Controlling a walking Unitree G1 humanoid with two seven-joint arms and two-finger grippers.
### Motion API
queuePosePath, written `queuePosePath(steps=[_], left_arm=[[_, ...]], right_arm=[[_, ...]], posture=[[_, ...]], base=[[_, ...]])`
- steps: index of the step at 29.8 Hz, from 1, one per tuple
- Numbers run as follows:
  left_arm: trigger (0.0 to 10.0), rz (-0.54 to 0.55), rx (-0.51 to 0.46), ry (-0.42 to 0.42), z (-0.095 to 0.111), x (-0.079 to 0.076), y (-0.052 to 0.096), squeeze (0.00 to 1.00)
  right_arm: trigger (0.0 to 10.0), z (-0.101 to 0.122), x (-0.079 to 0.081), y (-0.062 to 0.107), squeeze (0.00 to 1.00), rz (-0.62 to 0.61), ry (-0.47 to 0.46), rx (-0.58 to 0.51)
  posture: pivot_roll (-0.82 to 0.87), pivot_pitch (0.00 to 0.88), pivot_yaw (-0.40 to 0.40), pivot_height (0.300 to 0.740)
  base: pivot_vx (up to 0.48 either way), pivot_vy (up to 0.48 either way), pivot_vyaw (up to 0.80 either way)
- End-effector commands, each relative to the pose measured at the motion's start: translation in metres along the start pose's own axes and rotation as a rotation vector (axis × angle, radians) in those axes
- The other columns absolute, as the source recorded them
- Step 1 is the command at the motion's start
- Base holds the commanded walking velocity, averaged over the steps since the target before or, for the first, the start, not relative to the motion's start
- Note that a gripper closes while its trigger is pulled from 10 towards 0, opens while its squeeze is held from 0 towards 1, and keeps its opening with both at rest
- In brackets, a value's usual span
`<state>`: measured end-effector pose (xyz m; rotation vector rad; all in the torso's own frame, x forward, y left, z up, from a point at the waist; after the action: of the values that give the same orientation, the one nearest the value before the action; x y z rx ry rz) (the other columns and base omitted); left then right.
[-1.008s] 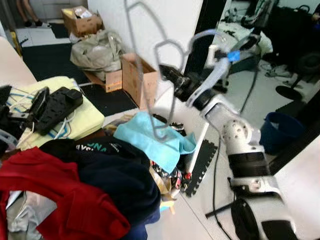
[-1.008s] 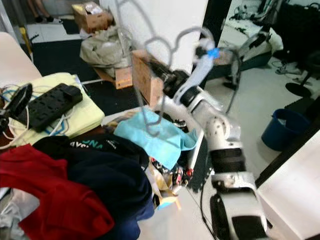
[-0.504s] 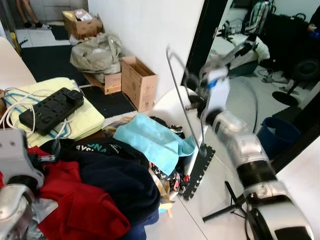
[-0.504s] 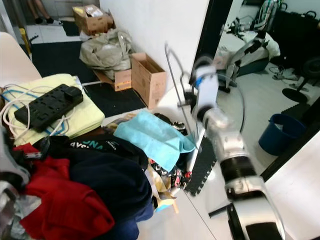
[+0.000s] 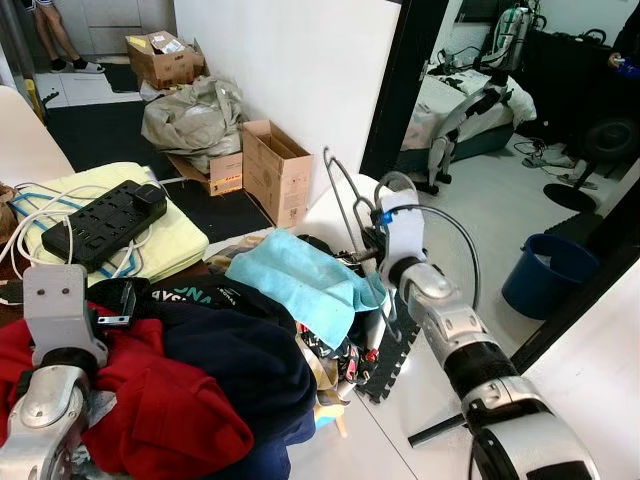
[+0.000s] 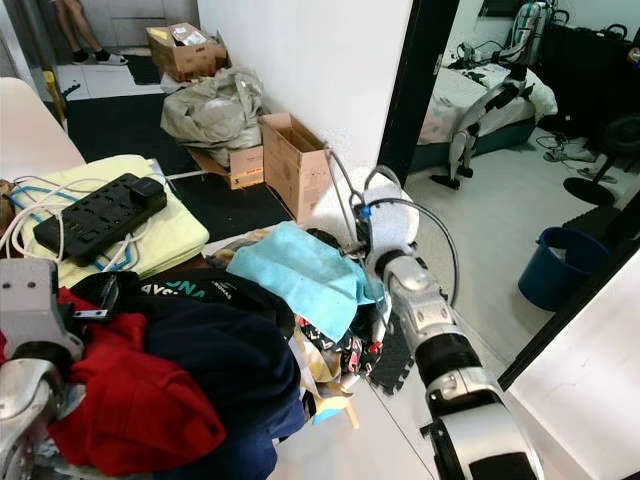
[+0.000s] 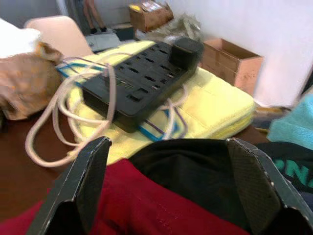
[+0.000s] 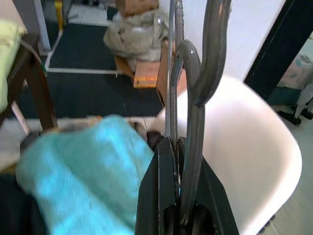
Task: Hang hanger
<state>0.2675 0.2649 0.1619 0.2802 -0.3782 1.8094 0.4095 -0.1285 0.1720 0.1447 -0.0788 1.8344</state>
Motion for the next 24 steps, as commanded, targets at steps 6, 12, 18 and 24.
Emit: queuePosePath(steps=[6,12,18,24], left_arm=[[10.0,0.047,-0.194,-0.064,0.056,0.014,-0.002,0.0],[10.0,0.05,-0.29,-0.095,0.087,0.021,0.0,0.0],[10.0,0.011,-0.308,-0.09,0.096,0.009,-0.002,0.0],[10.0,0.003,-0.218,-0.024,0.073,0.002,0.0,0.0]], right_arm=[[10.0,0.016,0.003,-0.006,0.0,0.015,-0.074,-0.074],[10.0,0.033,0.008,-0.006,0.0,0.042,-0.108,-0.144],[10.0,0.036,0.01,-0.008,0.0,0.05,-0.117,-0.159],[10.0,0.032,0.018,-0.009,0.0,0.079,-0.122,-0.144]], posture=[[0.23,0.0,-0.114,0.74],[0.23,0.0,-0.103,0.74],[0.23,0.0,-0.086,0.74],[0.23,0.0,-0.095,0.74]], base=[[0.0,0.12,0.79],[0.0,0.12,0.34],[0.0,0.169,0.0],[0.0,0.315,0.0]])
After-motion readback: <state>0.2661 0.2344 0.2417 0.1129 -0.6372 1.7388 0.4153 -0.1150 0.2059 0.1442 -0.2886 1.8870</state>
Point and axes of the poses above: a point about 5 cm out from each wrist's last joint towards the gripper, its own y axis pointing back from the gripper into the wrist, its own z axis along the axis of the wrist's last joint, x = y × z, the point moved 2 cm from there along -y, pointing out of the wrist towards the gripper, and after that the axes turned 13 degrees about -y, right-handed, at the moved point
